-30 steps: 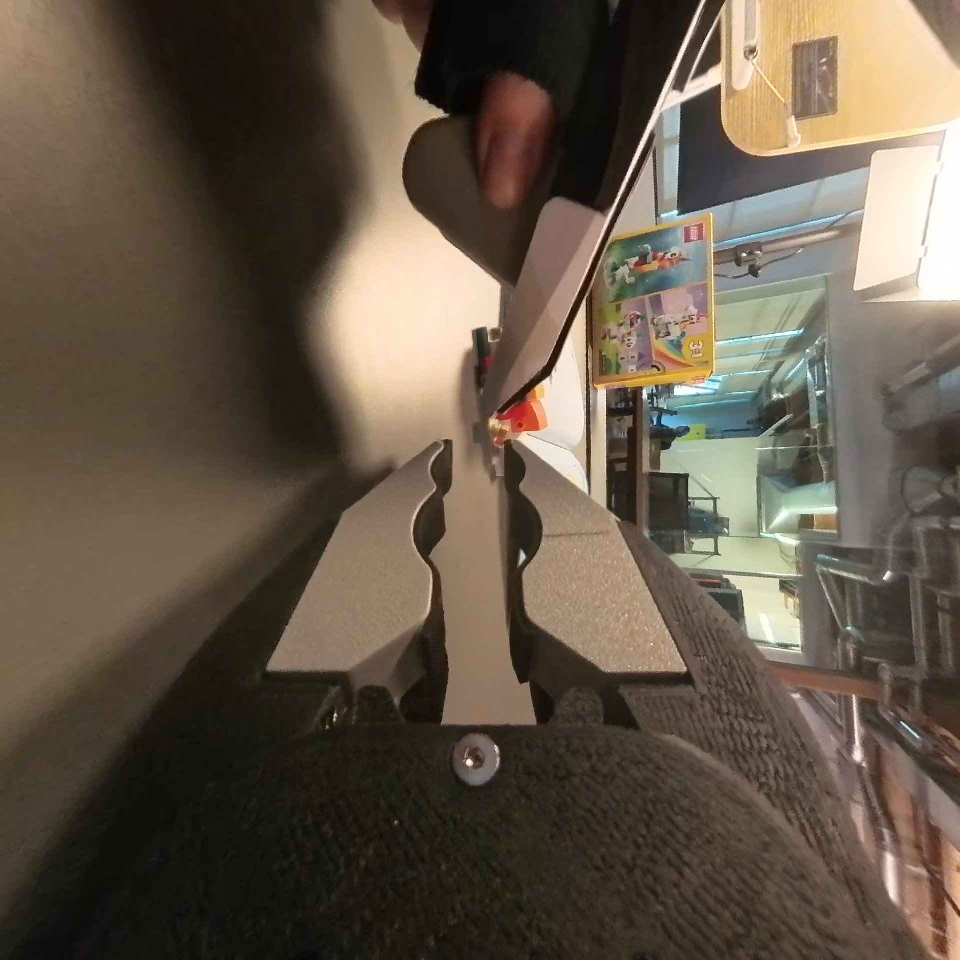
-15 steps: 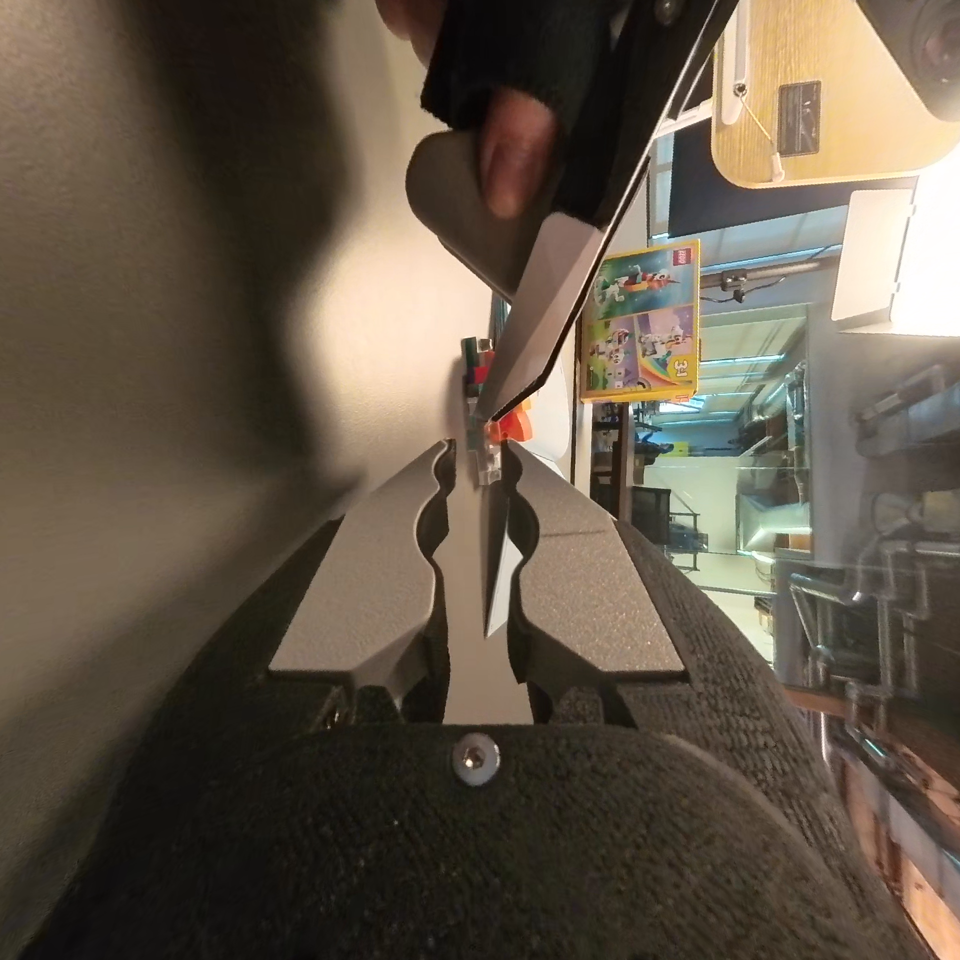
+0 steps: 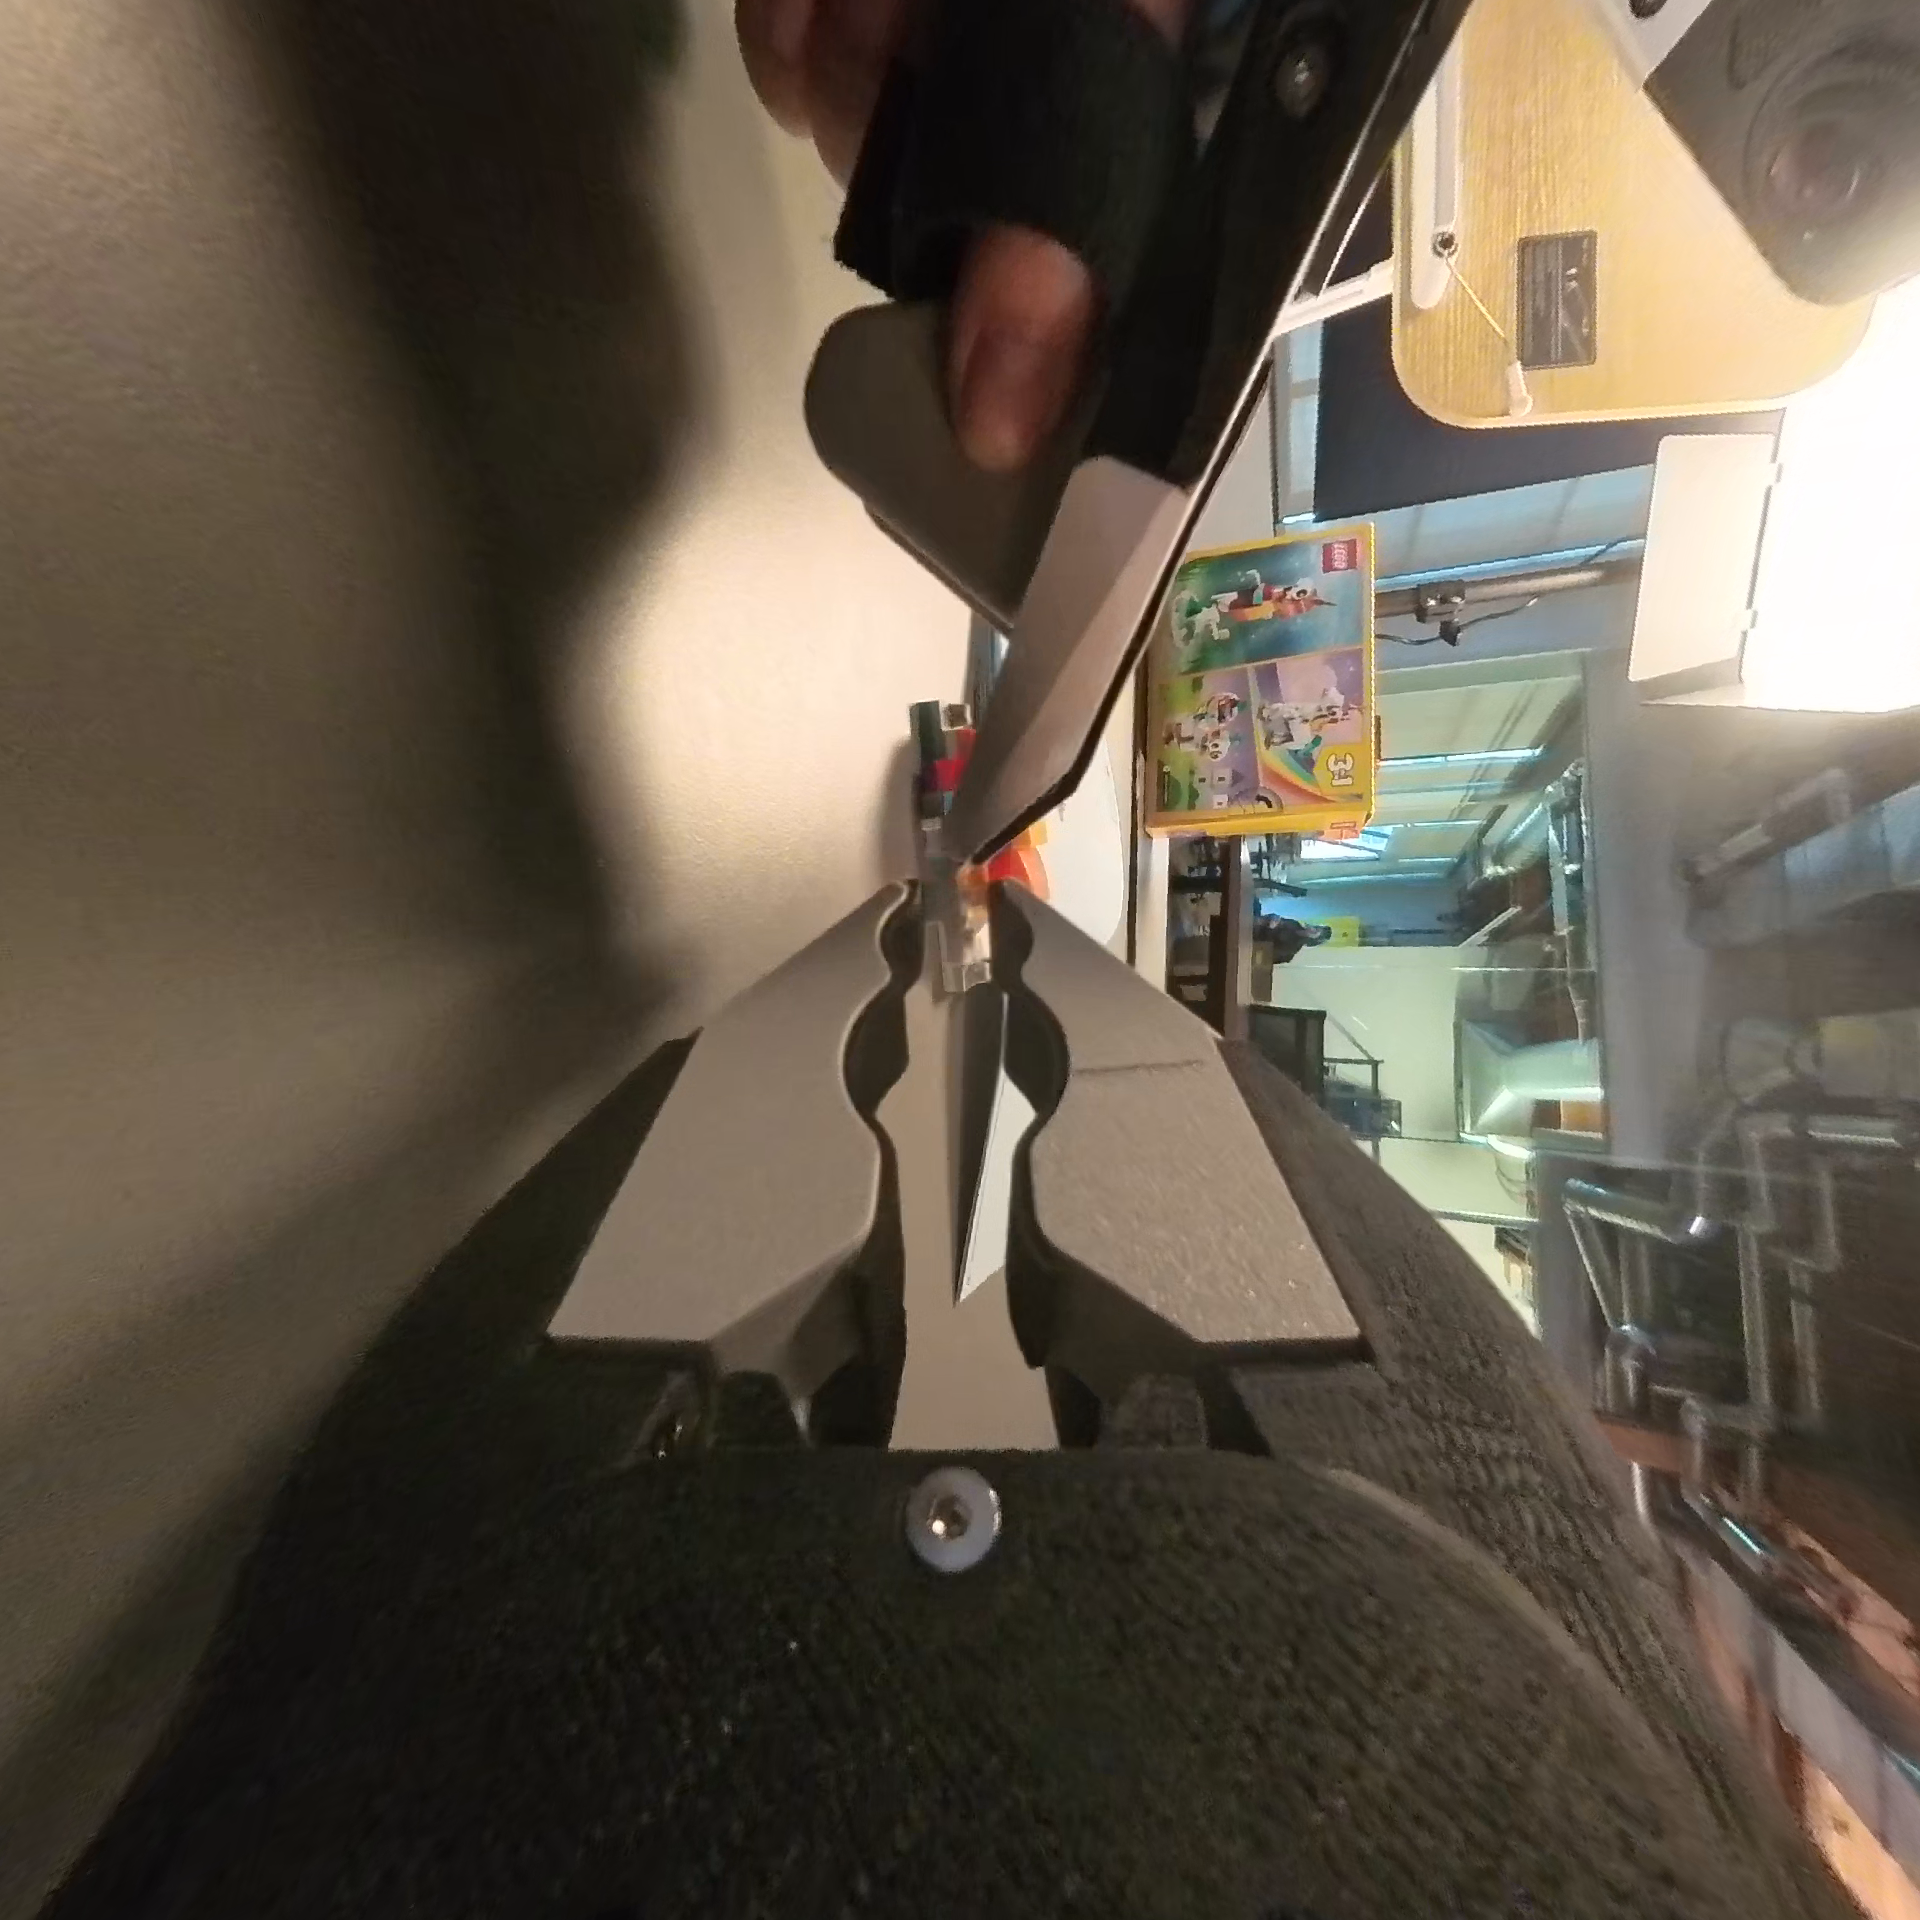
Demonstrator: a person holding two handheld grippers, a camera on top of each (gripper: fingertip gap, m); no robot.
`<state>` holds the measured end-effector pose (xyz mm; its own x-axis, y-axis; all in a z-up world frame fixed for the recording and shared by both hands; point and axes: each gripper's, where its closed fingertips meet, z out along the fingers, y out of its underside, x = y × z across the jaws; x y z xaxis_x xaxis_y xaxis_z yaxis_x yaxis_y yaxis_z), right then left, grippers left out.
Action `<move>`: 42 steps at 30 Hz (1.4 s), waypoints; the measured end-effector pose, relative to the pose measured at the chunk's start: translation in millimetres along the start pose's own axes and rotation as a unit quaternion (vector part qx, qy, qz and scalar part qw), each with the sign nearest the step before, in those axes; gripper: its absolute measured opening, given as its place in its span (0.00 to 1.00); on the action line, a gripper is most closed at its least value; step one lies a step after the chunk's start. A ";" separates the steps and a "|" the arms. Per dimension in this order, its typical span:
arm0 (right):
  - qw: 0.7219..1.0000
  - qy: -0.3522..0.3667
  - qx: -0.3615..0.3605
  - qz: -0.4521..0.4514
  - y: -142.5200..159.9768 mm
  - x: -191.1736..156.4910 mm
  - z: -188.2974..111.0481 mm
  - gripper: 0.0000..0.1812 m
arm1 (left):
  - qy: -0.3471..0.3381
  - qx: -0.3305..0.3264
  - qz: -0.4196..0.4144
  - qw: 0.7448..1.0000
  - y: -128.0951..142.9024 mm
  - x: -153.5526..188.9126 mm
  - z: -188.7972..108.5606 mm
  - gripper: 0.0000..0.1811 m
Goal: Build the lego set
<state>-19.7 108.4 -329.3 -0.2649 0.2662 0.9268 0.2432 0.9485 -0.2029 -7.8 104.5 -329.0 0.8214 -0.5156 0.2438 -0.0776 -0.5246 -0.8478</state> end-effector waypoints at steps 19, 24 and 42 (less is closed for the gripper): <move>0.988 0.050 0.081 -0.122 -6.5 16.1 -10.3 0.05 | 0.065 0.048 -0.071 0.994 -12.9 10.9 -6.8 0.02; 0.982 0.042 0.140 -0.121 -4.9 12.6 -14.1 0.05 | 0.080 0.051 -0.087 0.992 -12.3 14.3 -2.6 0.02; 0.985 0.084 0.146 0.025 -5.4 26.0 -2.9 0.05 | -0.027 0.073 0.087 0.993 -20.7 1.9 -14.0 0.03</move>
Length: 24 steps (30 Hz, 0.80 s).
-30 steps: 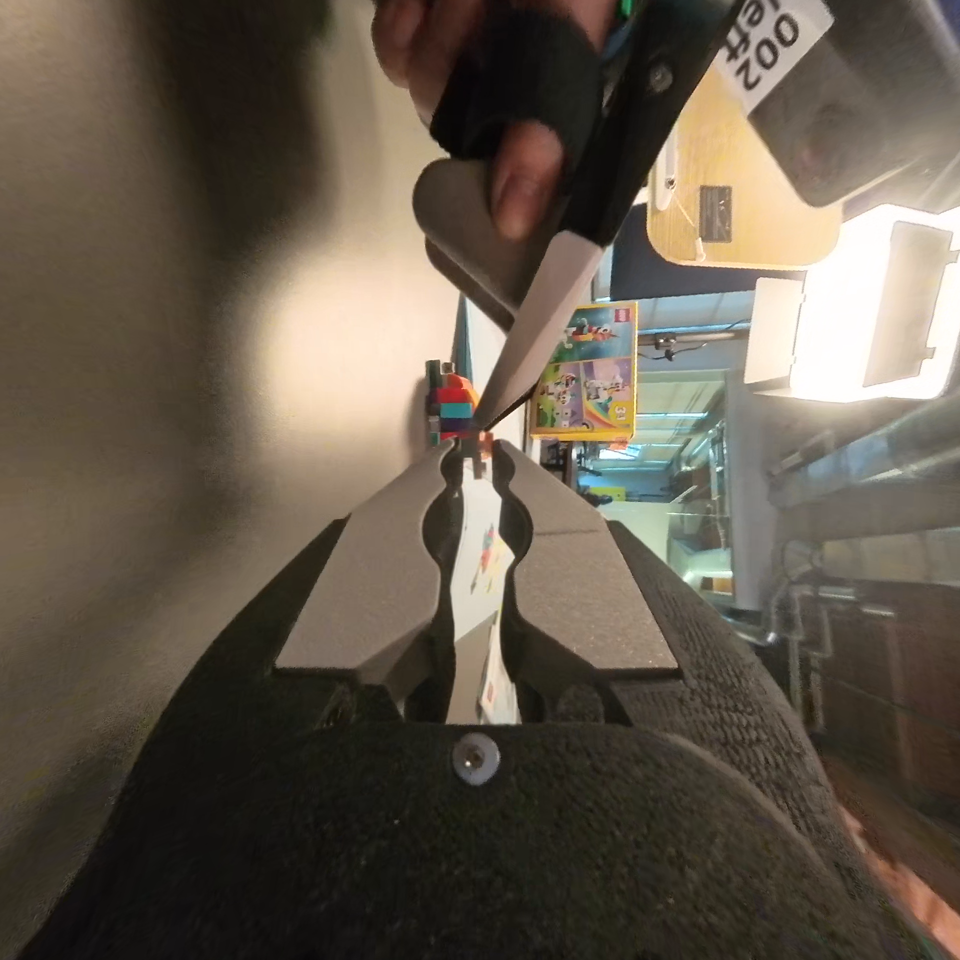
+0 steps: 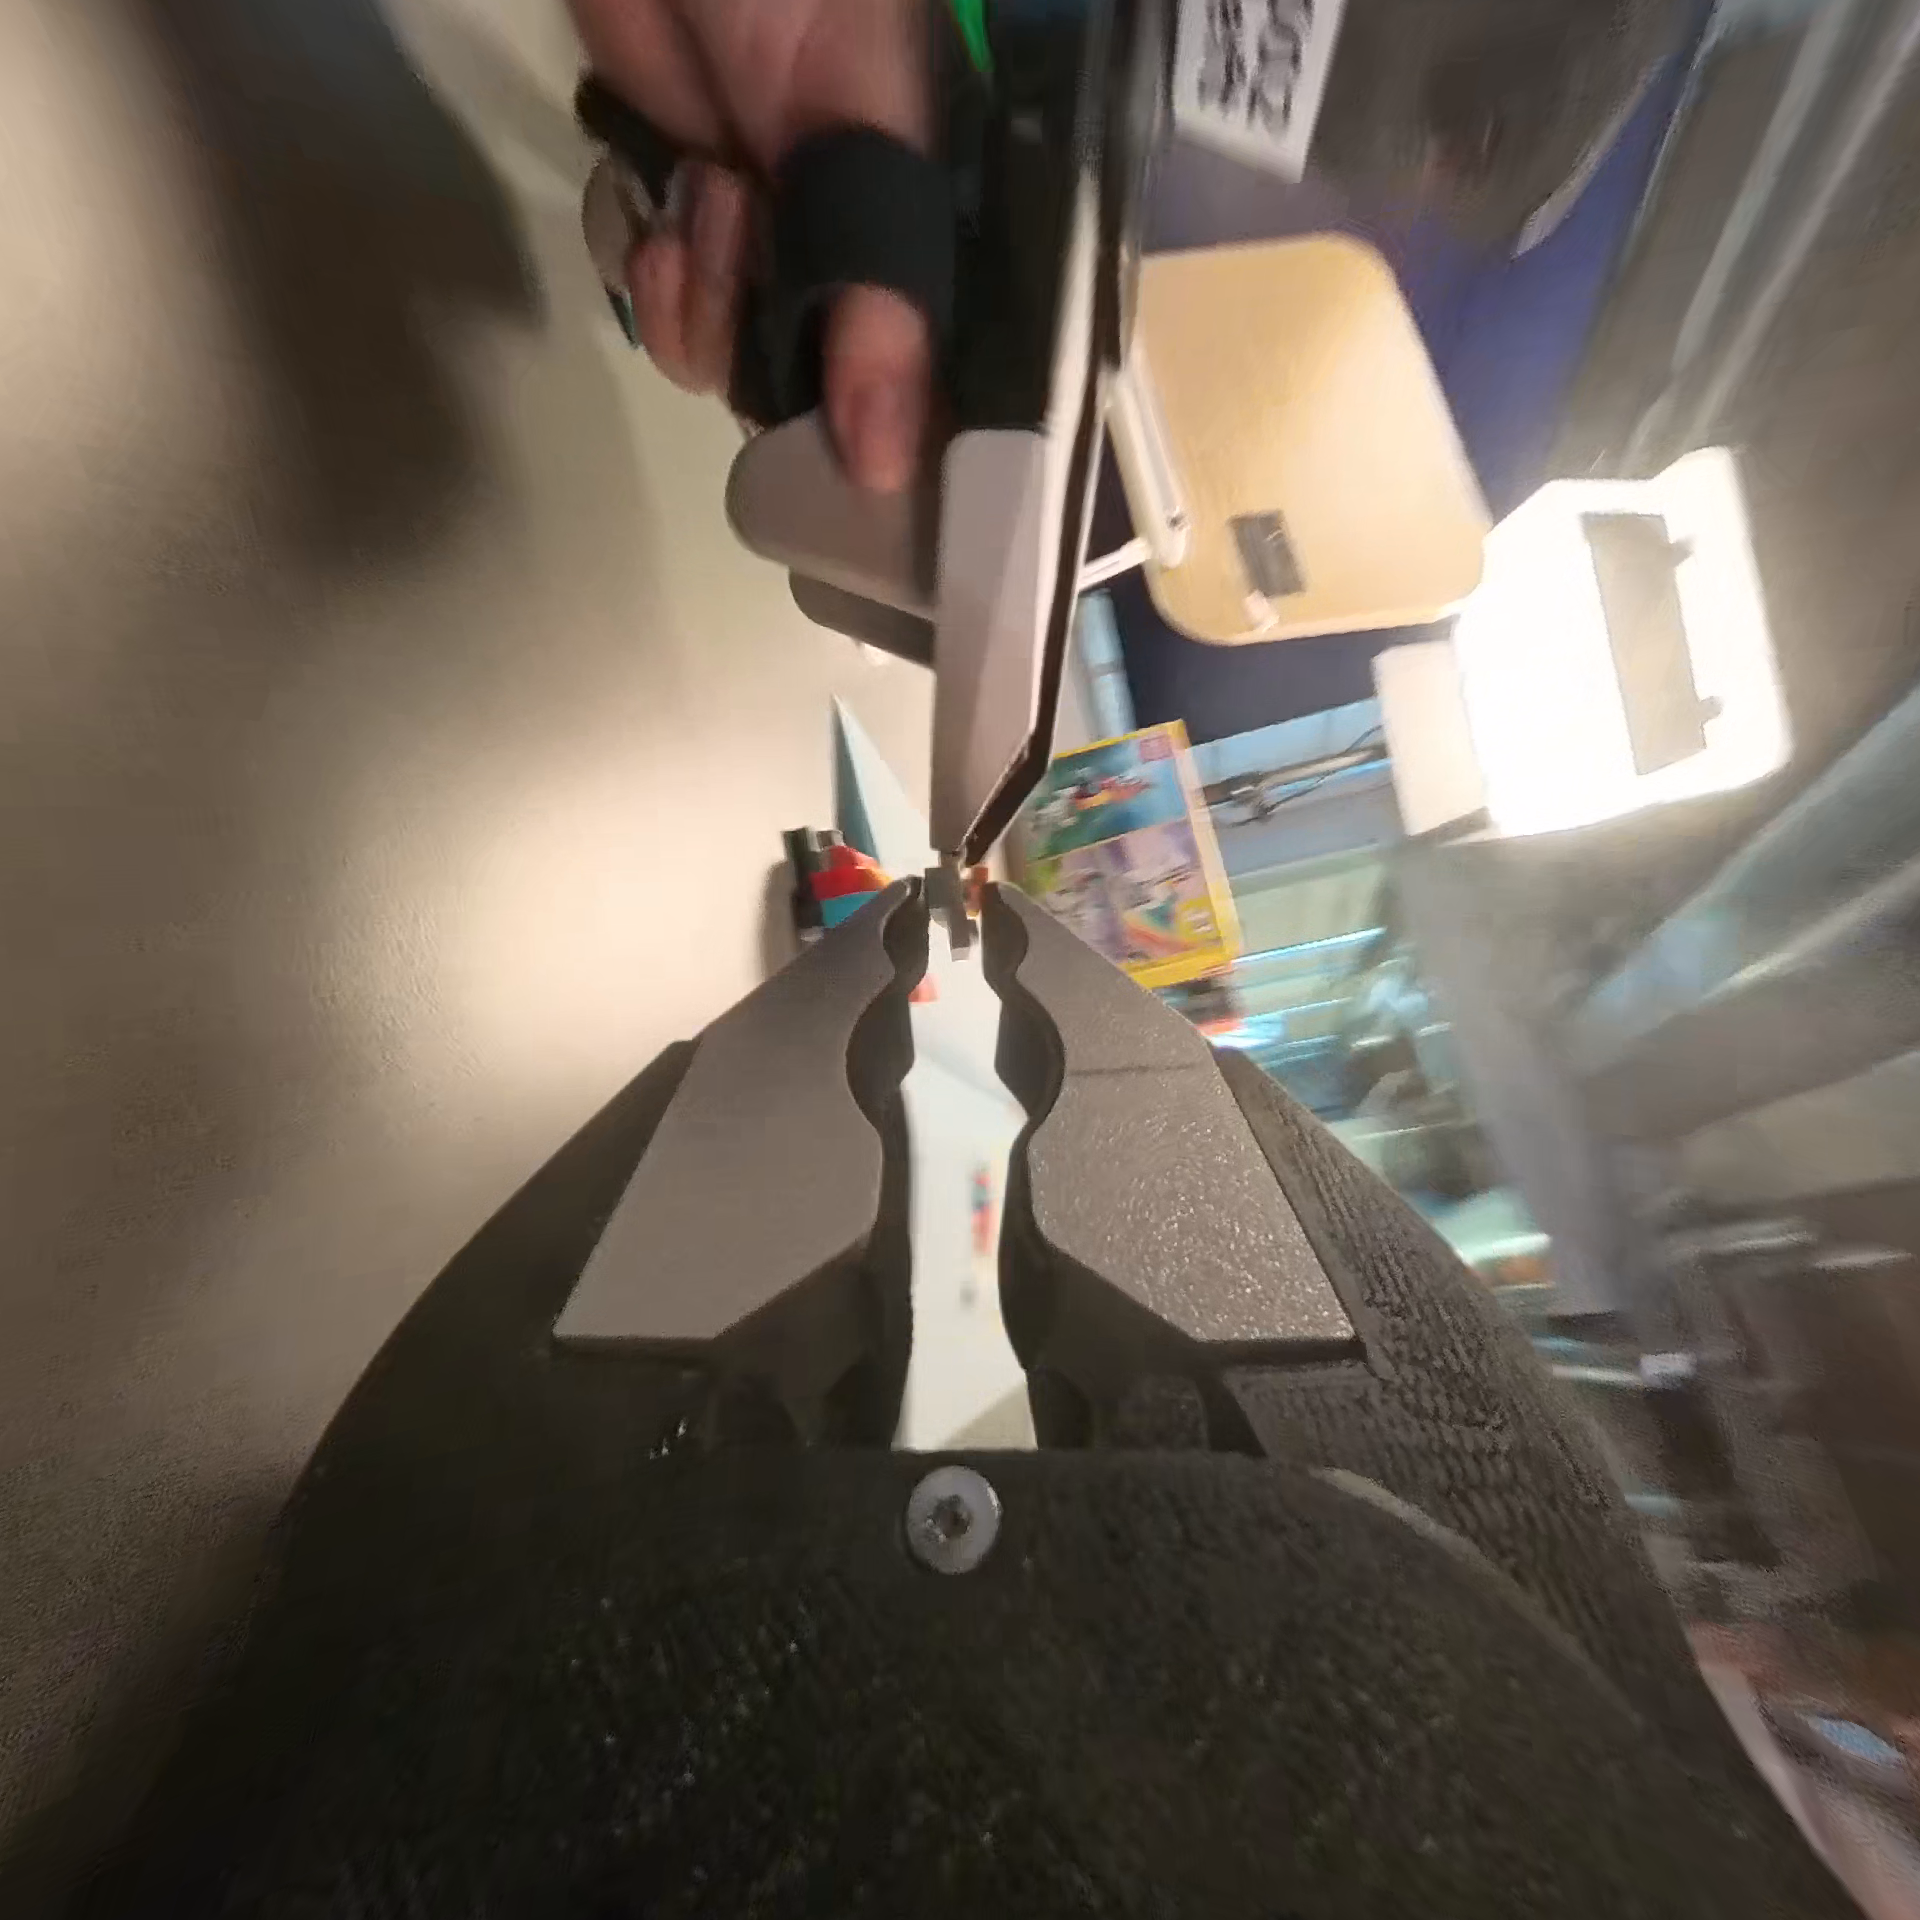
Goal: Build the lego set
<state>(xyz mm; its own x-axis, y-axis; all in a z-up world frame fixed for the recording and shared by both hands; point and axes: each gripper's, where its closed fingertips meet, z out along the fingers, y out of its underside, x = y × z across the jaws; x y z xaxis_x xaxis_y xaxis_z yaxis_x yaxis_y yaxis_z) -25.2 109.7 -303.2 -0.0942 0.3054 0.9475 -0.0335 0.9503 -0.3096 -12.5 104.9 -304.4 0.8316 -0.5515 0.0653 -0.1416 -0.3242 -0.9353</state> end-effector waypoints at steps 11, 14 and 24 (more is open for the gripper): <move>0.999 -0.011 0.027 0.039 -0.8 0.2 0.4 0.05 | 0.062 0.023 -0.127 0.990 -1.4 1.6 -1.3 0.02; 0.999 0.002 0.033 0.009 -3.0 3.0 -1.5 0.05 | 0.079 0.033 -0.146 0.986 -4.3 3.7 -2.3 0.02; 0.995 0.022 -0.008 -0.097 0.6 1.9 -1.9 0.05 | 0.068 0.029 -0.144 0.987 -2.1 1.3 -0.5 0.02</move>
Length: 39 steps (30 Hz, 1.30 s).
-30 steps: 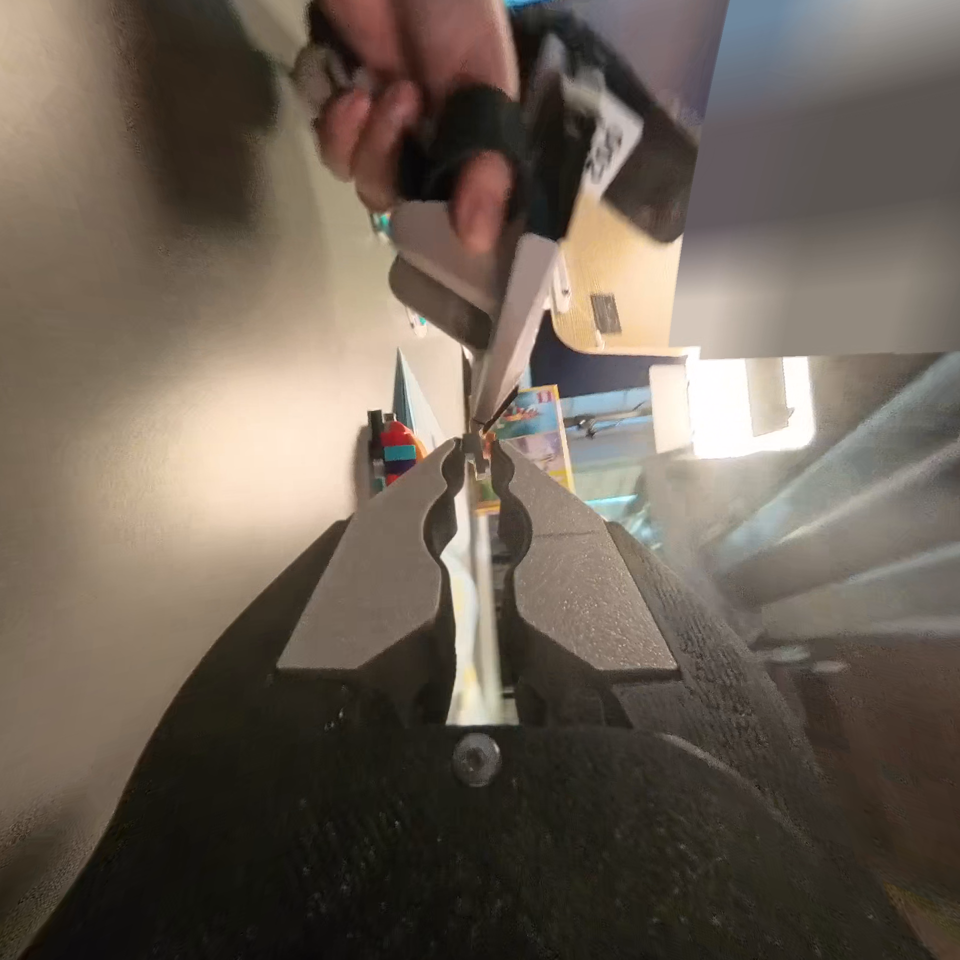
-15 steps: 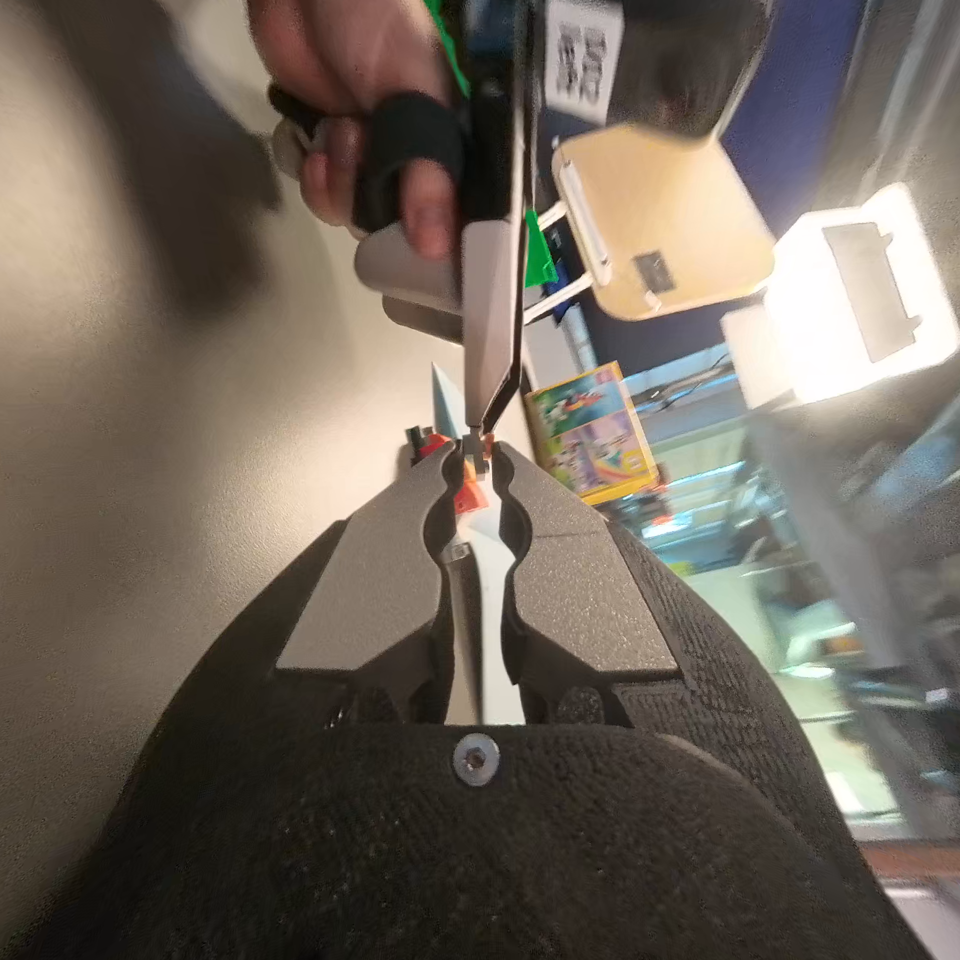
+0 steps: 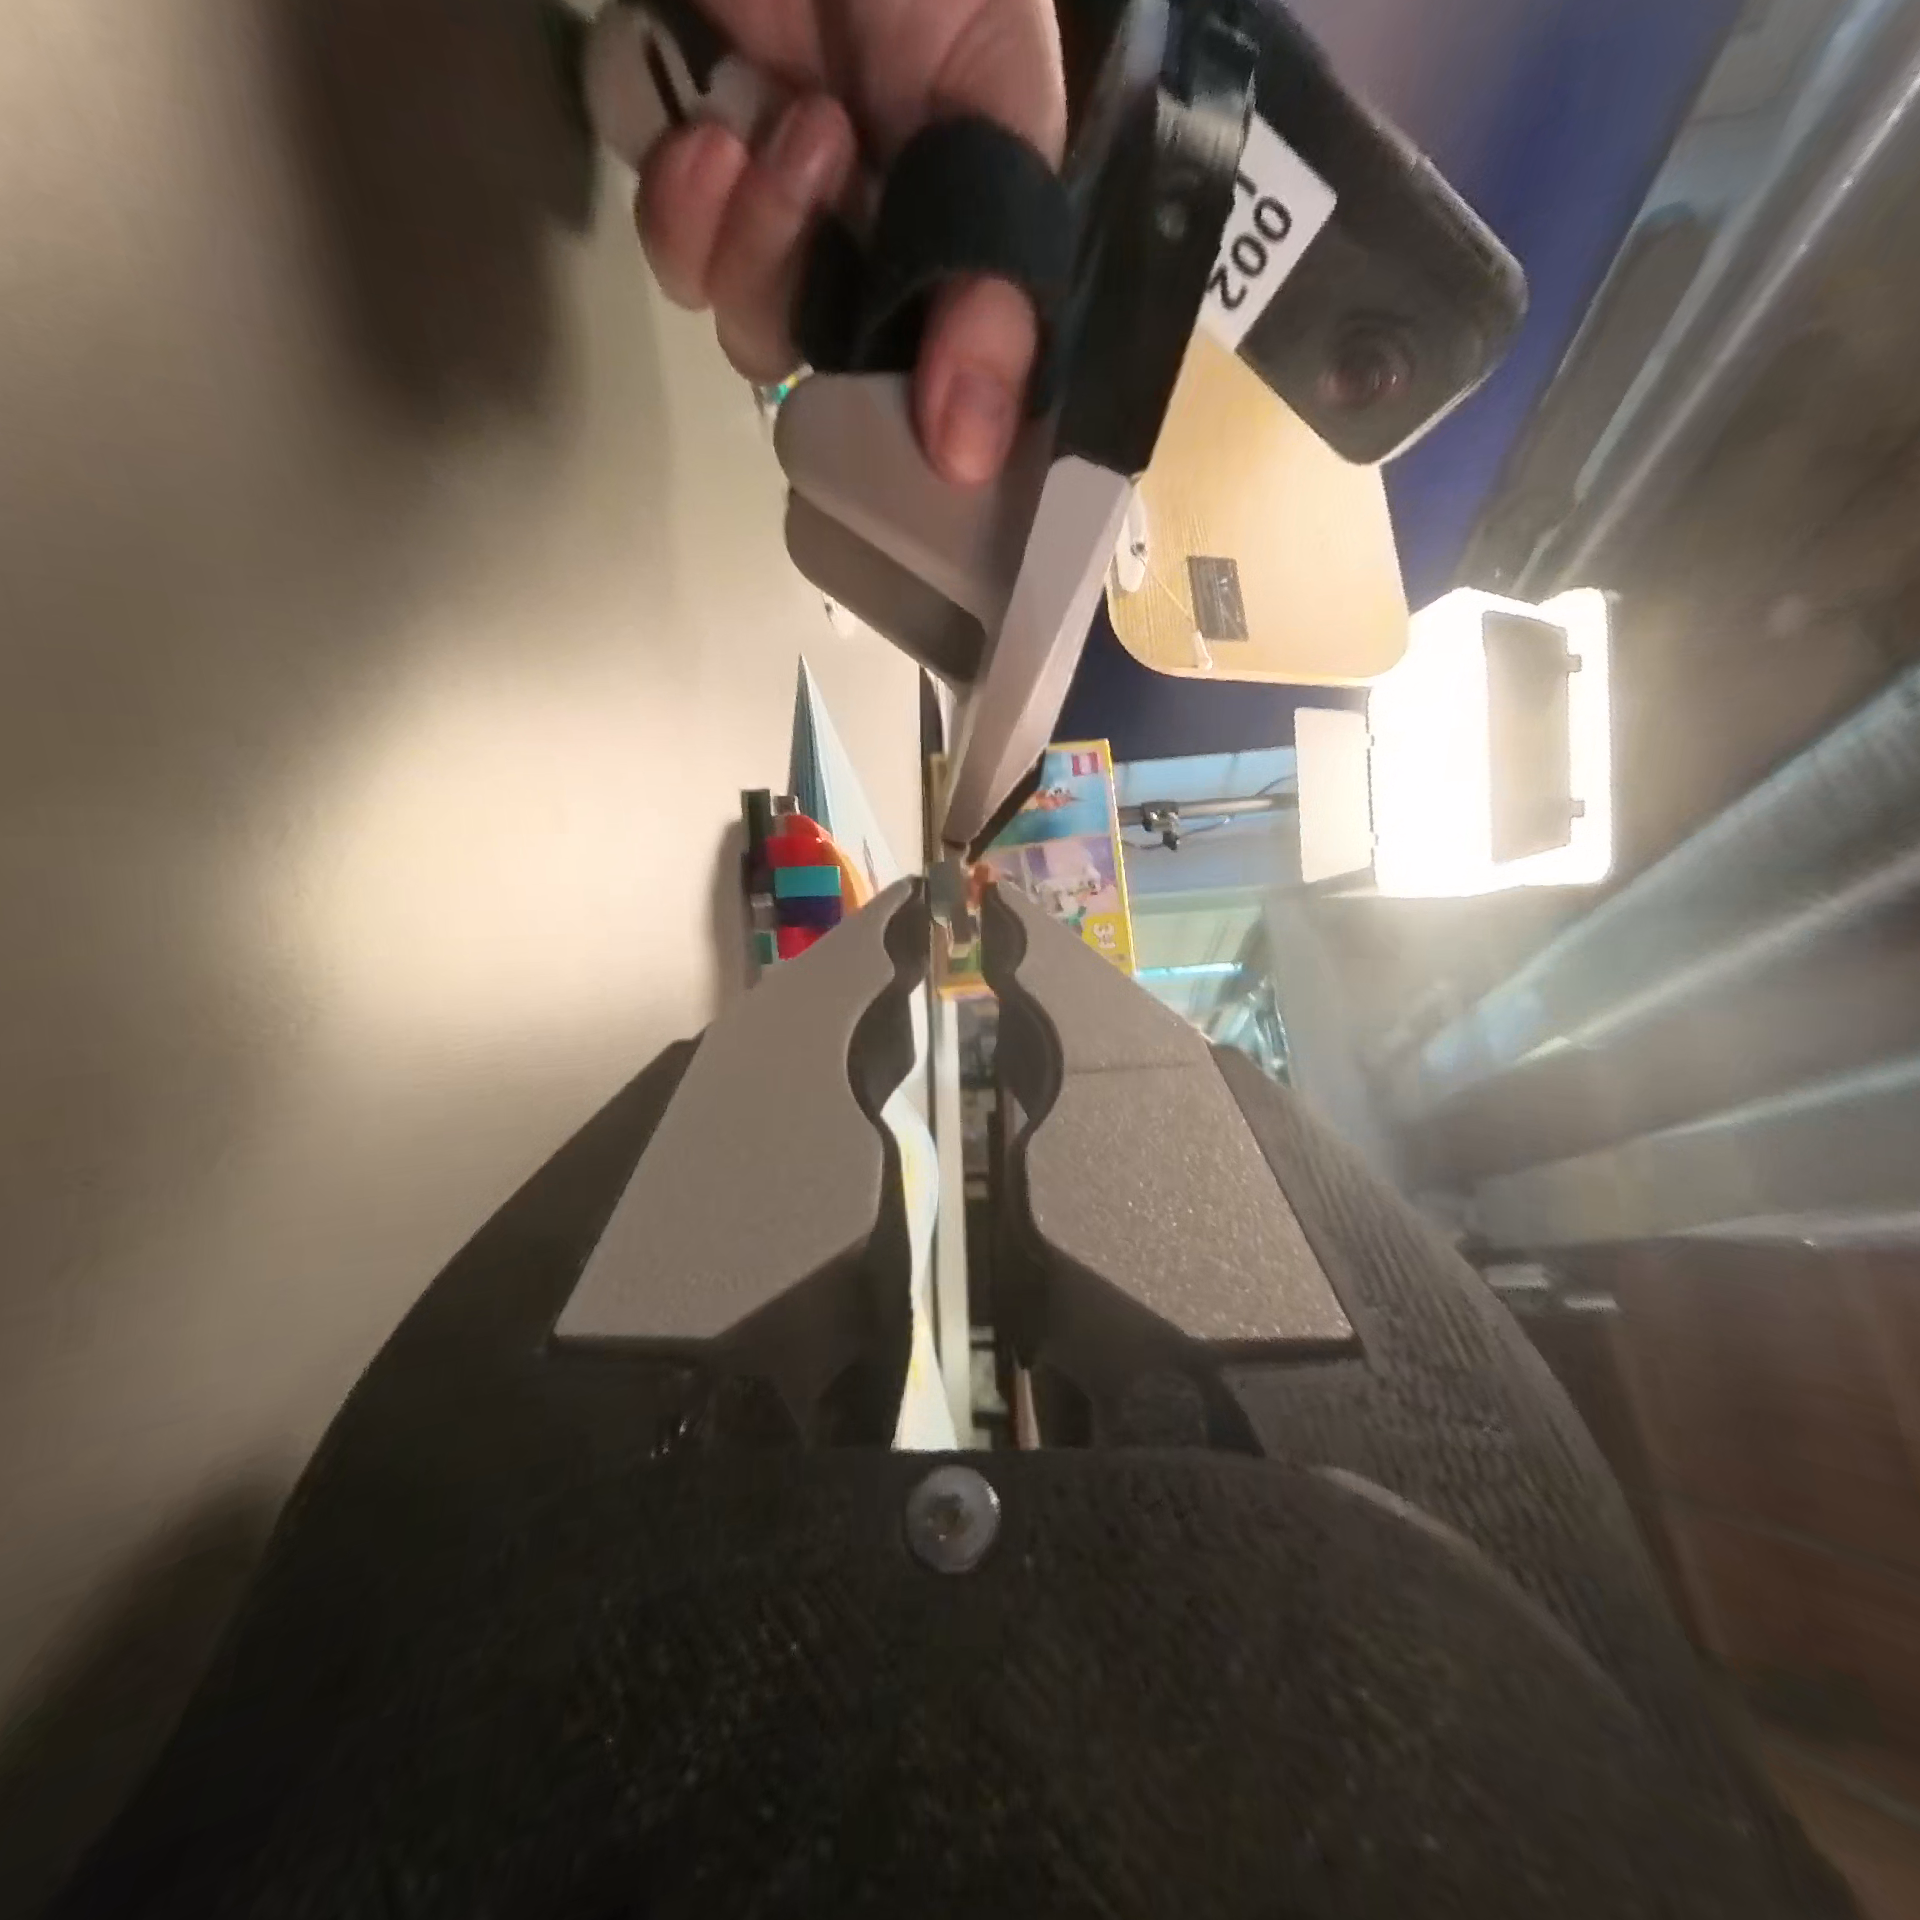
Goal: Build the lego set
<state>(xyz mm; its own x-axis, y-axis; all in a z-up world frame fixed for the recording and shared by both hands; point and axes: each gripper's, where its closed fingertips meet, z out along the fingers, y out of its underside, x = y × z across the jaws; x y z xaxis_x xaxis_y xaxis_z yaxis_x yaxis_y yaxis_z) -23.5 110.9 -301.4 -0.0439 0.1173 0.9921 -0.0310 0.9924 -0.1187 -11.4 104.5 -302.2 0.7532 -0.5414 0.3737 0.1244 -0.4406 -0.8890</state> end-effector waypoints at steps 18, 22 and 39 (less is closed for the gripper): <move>0.999 0.026 -0.022 -0.020 0.4 3.8 4.1 0.05 | -0.022 0.018 0.012 1.000 -3.8 -4.5 0.4 0.04; 1.000 0.020 -0.019 -0.013 -0.7 2.0 3.7 0.05 | -0.031 0.002 0.036 0.999 -1.6 -5.0 0.0 0.03; 0.995 0.009 -0.050 -0.089 5.2 -9.4 4.4 0.05 | -0.060 -0.013 0.001 0.998 5.3 -16.2 2.2 0.03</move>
